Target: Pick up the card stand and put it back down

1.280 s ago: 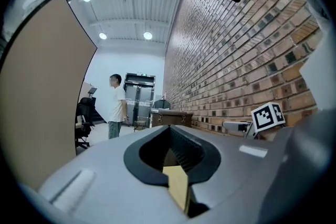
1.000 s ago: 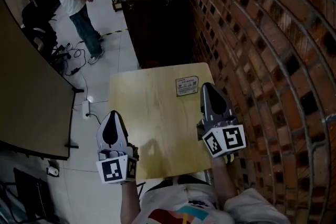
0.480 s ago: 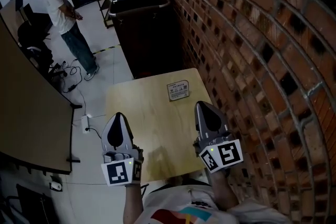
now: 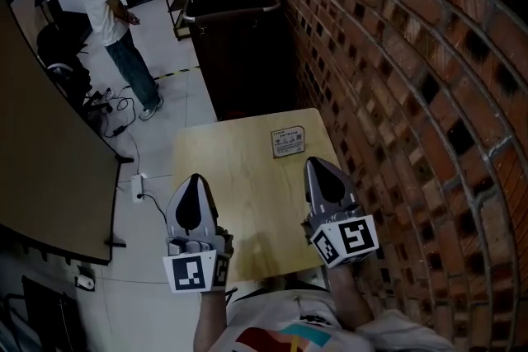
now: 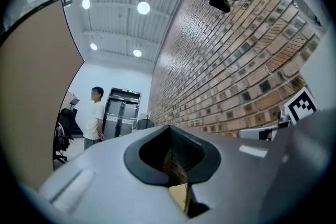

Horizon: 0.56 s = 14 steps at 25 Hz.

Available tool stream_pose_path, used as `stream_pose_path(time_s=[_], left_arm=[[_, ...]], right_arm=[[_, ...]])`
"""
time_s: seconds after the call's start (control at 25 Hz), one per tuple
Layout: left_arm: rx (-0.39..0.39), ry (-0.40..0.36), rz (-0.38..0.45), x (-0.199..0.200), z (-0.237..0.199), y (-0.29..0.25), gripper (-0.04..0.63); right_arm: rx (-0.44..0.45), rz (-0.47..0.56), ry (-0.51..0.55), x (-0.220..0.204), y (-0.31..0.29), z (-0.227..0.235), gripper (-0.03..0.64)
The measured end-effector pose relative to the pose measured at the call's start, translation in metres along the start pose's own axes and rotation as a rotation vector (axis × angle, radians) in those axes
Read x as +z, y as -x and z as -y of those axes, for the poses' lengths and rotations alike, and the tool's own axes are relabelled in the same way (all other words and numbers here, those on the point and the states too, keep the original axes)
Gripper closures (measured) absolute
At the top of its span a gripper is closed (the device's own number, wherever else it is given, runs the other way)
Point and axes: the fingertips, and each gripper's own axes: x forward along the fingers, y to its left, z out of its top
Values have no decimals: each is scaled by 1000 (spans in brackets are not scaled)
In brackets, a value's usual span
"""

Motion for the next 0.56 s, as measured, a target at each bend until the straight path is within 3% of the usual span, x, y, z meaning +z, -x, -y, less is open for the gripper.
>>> stream_pose_path(time_s=[0.56], left_arm=[[39, 22, 3, 0, -9, 4, 601]], right_arm=[[1, -11, -22, -6, -1, 4, 618]])
